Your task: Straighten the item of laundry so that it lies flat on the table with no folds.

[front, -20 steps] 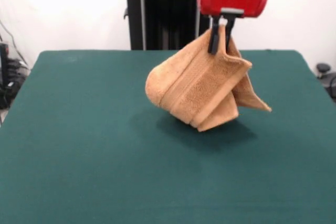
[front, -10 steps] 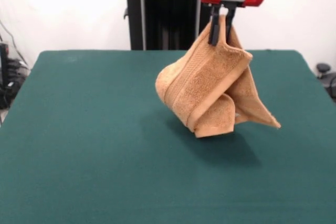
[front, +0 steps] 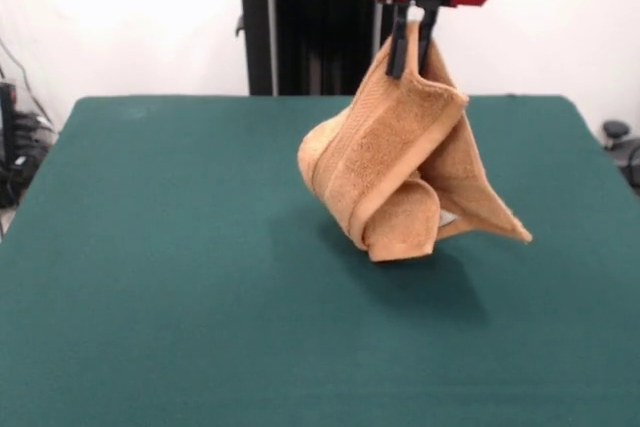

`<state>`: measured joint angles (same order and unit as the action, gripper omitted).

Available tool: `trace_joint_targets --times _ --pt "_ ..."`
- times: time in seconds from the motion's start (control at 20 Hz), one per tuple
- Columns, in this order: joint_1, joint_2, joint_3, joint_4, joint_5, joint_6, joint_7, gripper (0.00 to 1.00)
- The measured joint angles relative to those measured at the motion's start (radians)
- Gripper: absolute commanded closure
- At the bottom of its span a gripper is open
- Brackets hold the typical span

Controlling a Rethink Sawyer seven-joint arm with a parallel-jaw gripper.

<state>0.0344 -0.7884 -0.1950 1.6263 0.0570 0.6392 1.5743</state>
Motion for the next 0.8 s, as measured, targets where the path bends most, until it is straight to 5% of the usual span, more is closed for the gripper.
trace_joint_targets --times 0.8 --pt "0.141 -0.124 -0.101 -0.094 -0.001 0.497 0.004 1.0"
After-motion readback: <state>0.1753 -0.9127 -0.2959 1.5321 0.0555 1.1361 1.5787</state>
